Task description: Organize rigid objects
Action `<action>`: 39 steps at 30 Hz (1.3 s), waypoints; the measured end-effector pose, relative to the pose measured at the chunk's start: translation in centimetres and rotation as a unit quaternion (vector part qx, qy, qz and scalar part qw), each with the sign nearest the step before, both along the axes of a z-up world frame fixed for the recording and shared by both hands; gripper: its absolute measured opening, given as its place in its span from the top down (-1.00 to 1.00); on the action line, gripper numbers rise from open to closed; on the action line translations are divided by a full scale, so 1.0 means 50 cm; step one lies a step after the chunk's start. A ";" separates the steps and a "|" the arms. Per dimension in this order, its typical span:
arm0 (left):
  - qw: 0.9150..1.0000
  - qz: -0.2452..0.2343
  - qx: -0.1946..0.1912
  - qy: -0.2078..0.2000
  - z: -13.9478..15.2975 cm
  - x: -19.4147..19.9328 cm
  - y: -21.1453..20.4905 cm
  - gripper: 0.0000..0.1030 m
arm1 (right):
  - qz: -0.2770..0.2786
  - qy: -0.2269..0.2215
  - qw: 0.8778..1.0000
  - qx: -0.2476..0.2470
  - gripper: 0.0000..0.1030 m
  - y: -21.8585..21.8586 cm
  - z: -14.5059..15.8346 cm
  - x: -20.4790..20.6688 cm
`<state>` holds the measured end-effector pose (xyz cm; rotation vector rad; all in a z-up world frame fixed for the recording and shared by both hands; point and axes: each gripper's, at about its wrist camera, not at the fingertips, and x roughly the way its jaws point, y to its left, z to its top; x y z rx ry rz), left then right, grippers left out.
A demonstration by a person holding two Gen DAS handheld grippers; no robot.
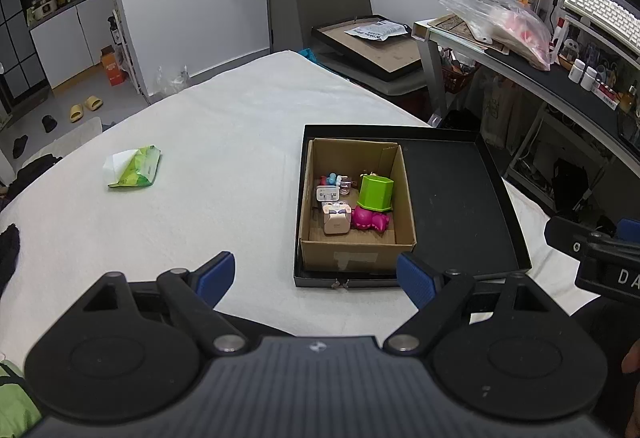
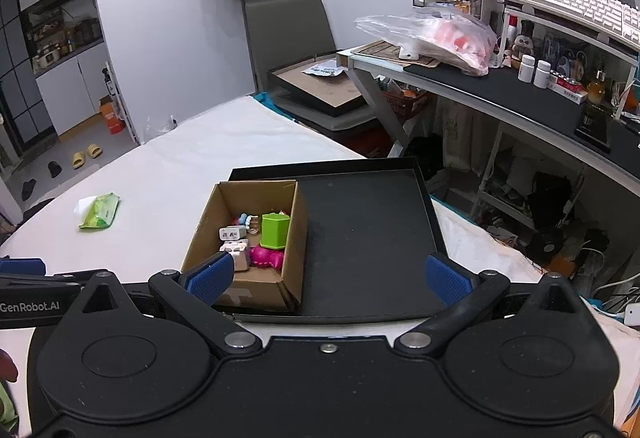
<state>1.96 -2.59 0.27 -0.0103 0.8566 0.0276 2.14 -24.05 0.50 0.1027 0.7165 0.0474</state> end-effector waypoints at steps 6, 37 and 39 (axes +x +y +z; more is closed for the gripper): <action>1.000 0.002 -0.004 0.002 -0.002 -0.001 0.002 -0.69 | 0.000 -0.001 1.000 -0.003 -1.00 0.000 0.000 0.000; 1.000 -0.006 -0.019 -0.002 -0.008 -0.004 0.008 -0.69 | -0.002 0.015 1.000 0.001 -1.00 -0.005 -0.015 0.008; 1.000 -0.007 -0.018 -0.002 -0.008 -0.004 0.009 -0.69 | -0.001 0.016 1.000 0.001 -1.00 -0.005 -0.018 0.009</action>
